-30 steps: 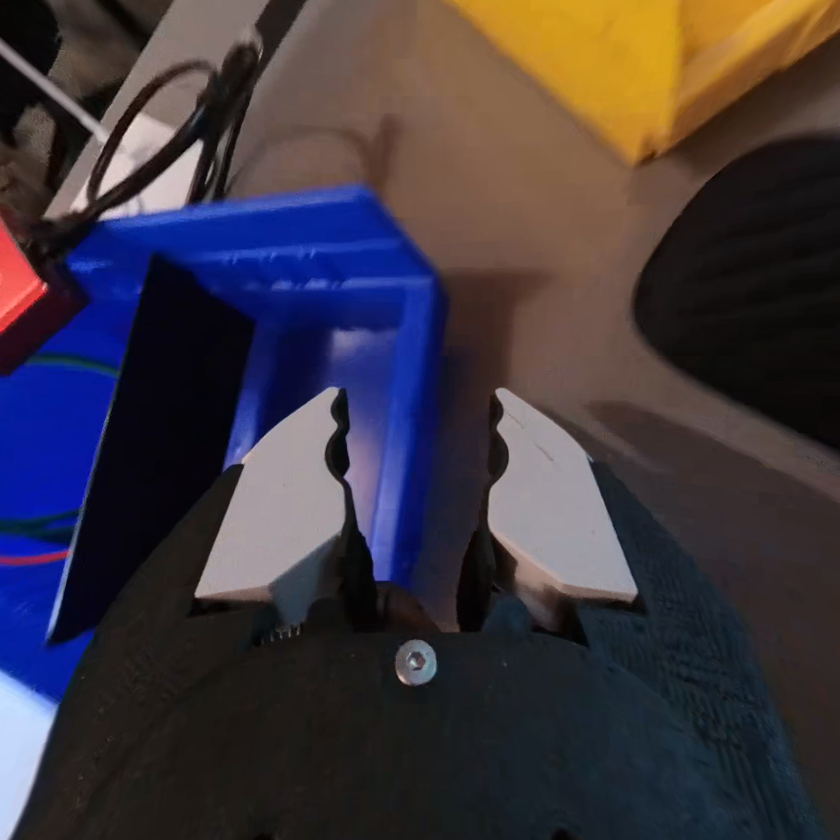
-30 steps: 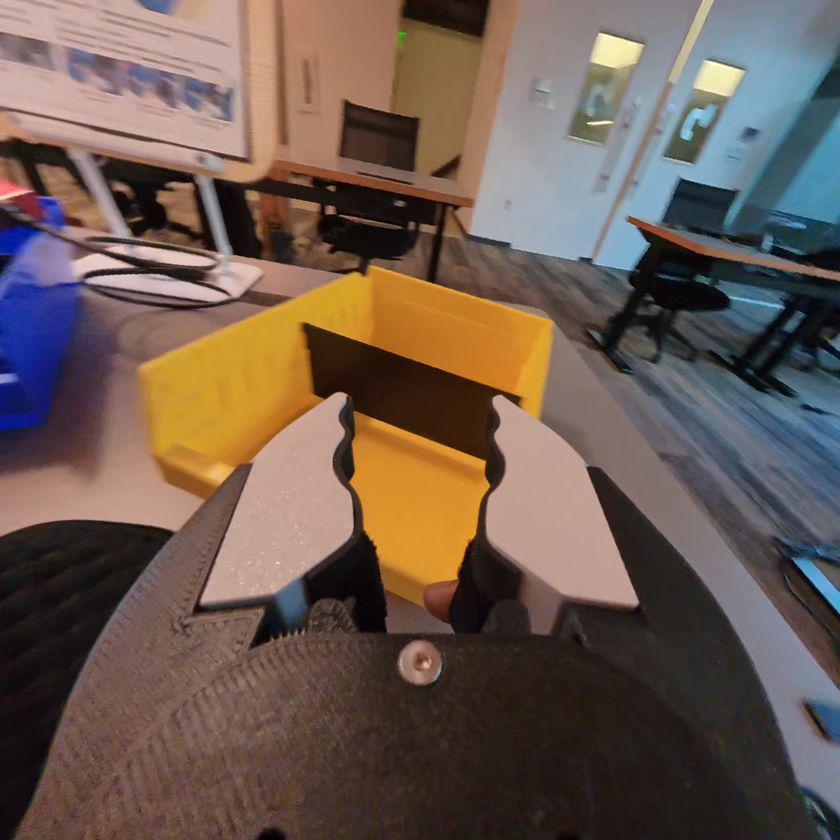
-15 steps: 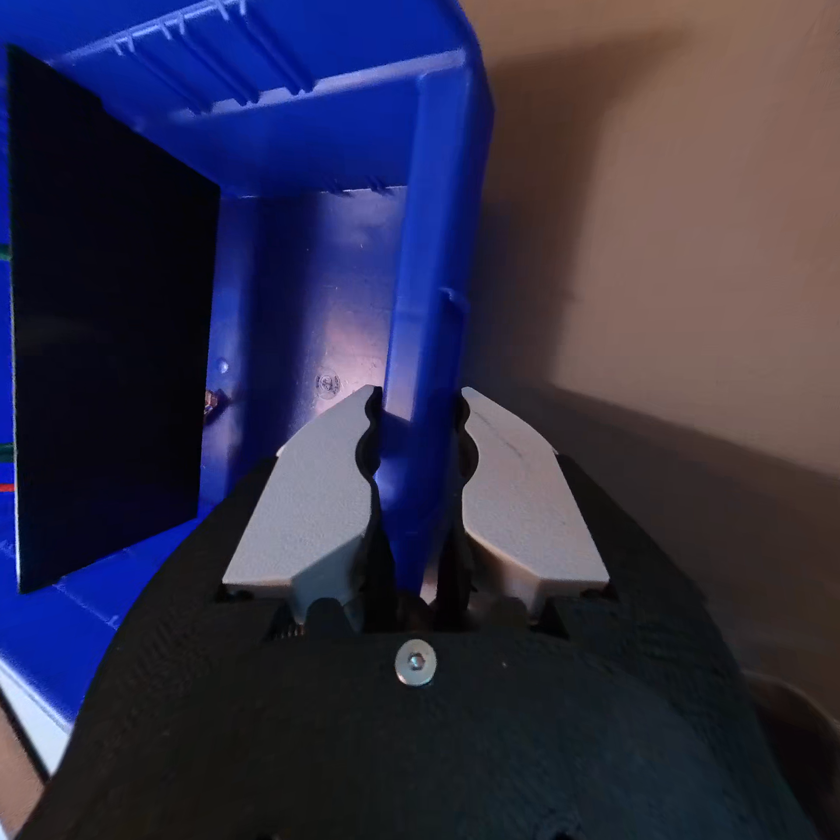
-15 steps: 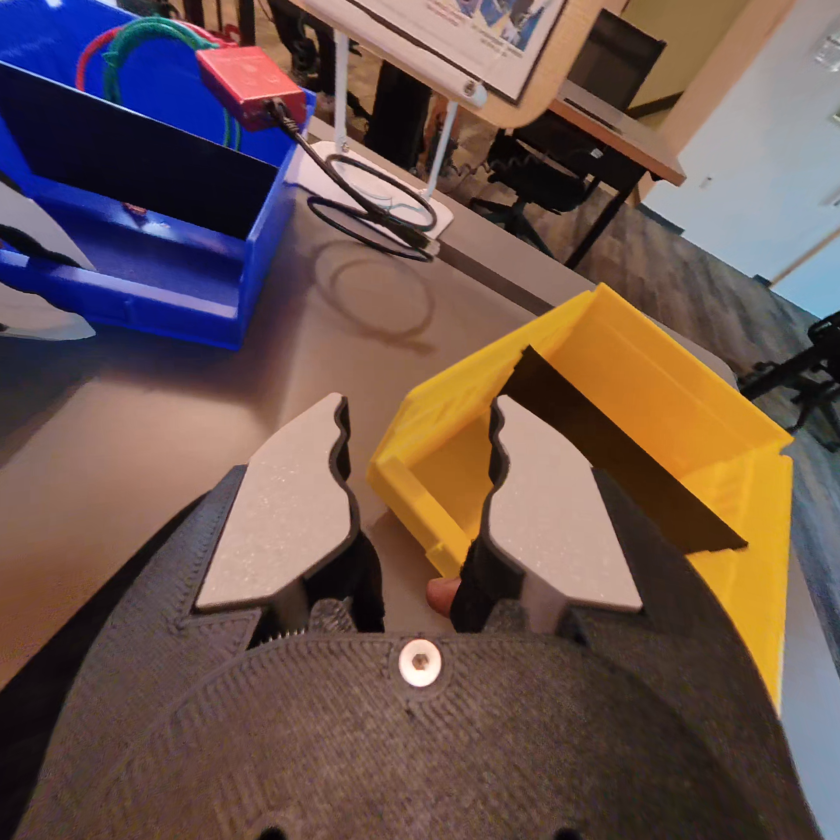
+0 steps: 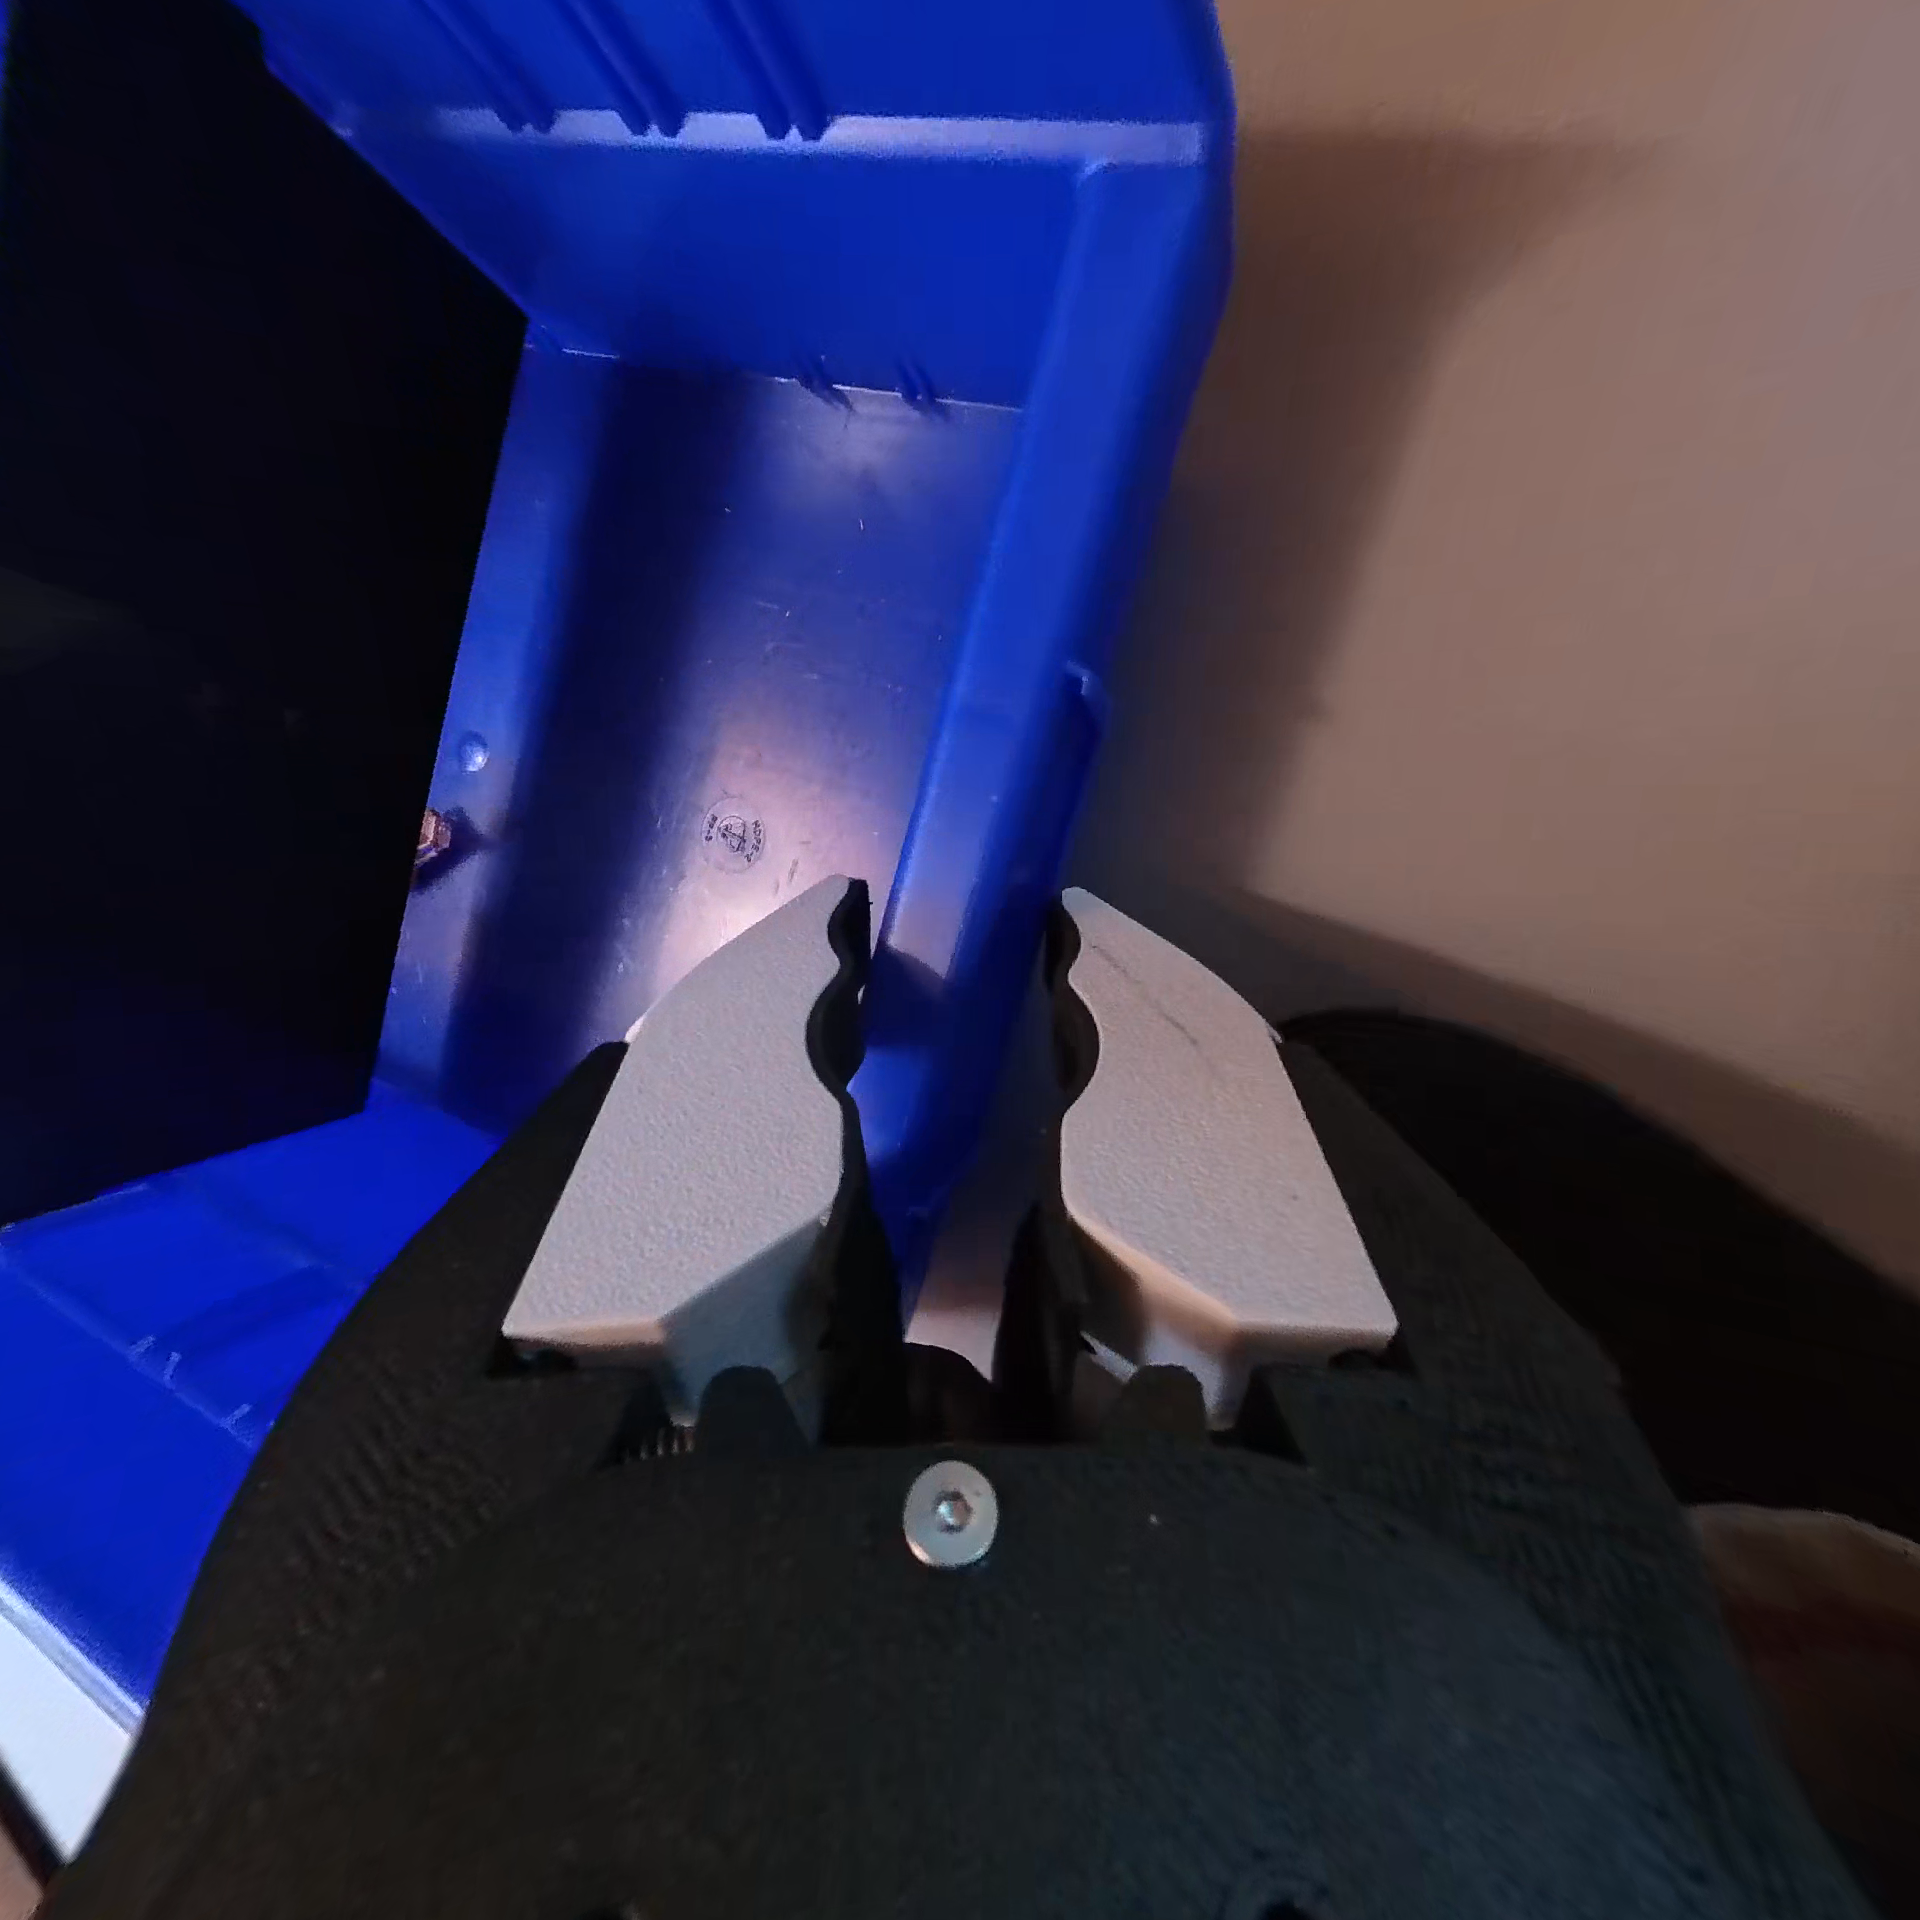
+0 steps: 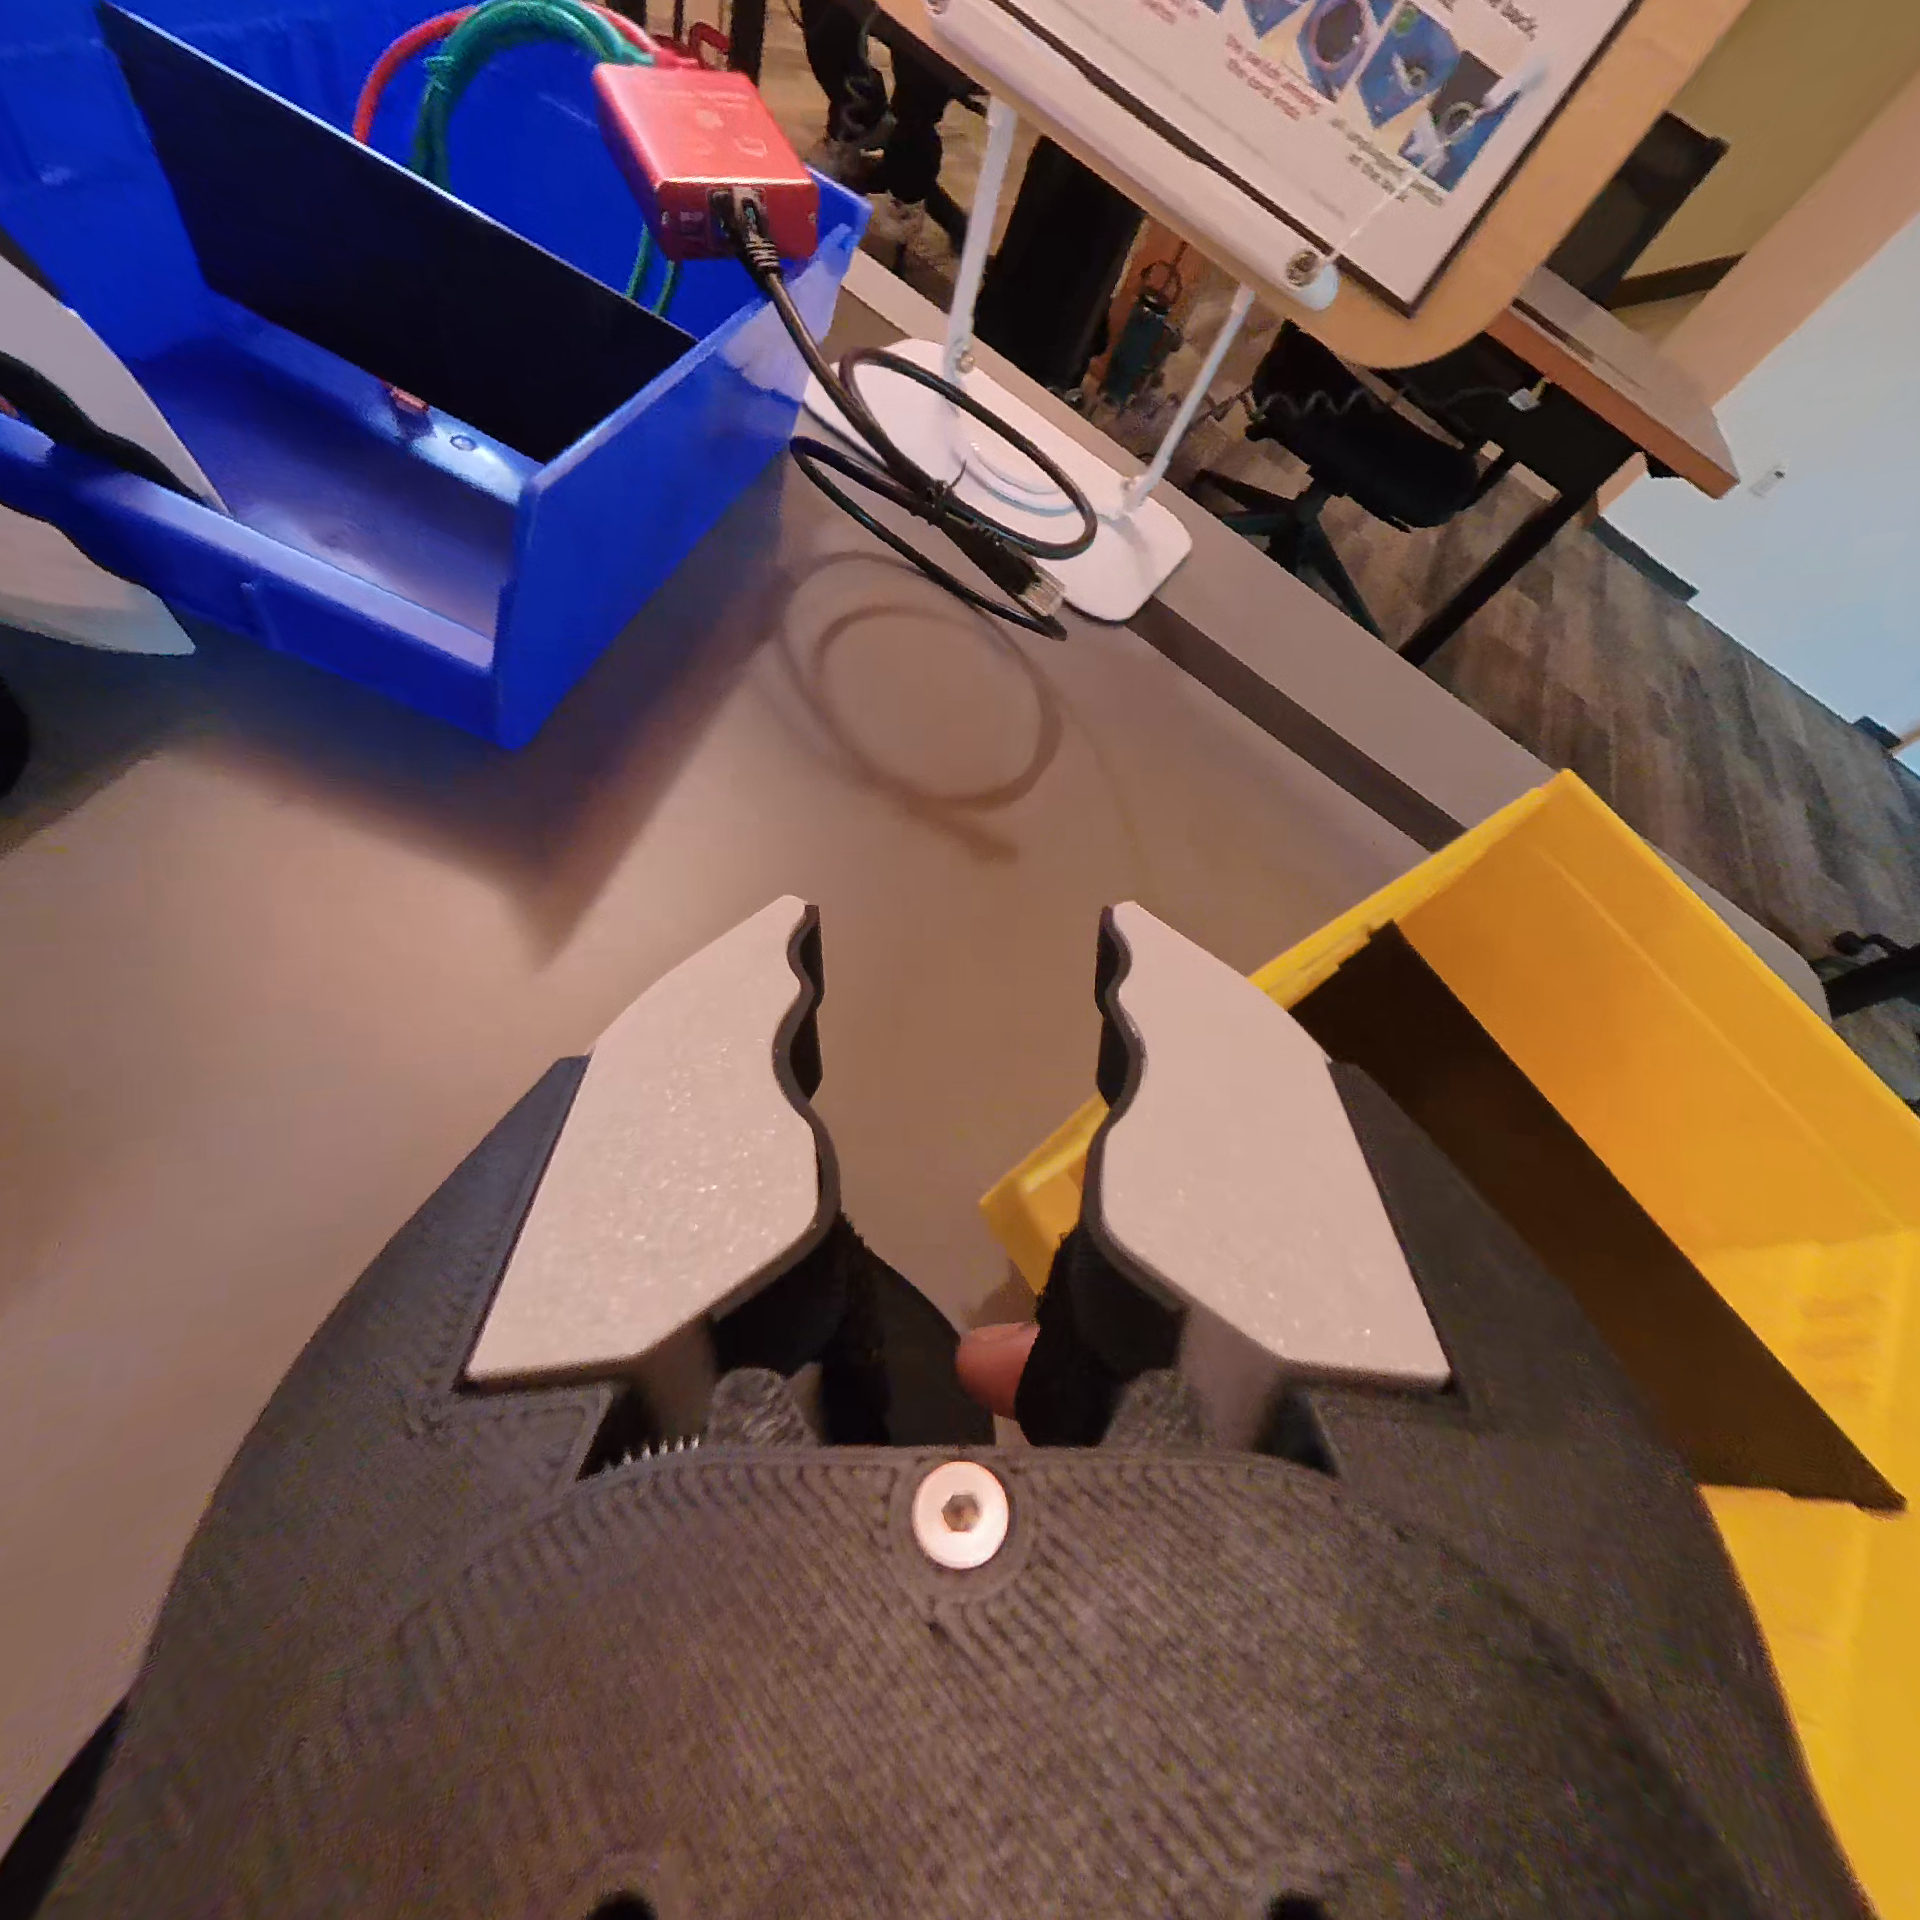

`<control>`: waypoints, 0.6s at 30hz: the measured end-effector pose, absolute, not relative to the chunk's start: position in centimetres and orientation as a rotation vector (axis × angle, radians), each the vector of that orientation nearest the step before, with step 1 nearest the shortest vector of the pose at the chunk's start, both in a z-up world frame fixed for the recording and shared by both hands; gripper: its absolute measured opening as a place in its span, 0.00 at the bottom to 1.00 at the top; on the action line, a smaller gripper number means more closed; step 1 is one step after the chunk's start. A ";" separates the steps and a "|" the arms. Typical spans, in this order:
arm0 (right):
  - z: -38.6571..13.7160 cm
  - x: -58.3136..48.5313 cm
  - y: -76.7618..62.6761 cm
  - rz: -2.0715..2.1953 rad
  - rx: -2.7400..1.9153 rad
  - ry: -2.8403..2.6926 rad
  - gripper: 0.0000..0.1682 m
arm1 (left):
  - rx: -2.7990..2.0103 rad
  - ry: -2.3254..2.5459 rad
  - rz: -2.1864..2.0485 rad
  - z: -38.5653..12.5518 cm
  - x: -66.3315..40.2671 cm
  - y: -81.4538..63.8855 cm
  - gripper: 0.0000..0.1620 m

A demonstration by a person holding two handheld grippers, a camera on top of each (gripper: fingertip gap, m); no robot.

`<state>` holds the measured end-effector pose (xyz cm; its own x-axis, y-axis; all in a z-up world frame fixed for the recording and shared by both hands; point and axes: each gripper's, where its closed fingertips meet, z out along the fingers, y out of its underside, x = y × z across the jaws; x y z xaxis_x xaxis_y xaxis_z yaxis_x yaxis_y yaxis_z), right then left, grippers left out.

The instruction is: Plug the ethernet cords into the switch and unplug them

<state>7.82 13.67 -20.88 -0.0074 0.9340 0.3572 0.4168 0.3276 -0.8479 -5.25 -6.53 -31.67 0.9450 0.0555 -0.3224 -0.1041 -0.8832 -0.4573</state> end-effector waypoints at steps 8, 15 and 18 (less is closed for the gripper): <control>-20.8 6.5 11.0 0.661 -1.214 -1.659 0.30 | -2.619 -0.015 0.451 -31.6 -7.9 -12.1 0.21; -20.6 5.9 9.2 0.652 -1.177 -1.698 0.29 | -2.629 -0.046 0.453 -31.6 -9.4 -17.3 0.21; -20.6 5.6 8.4 0.675 -1.166 -1.713 0.29 | -2.631 -0.052 0.450 -31.6 -9.6 -19.3 0.21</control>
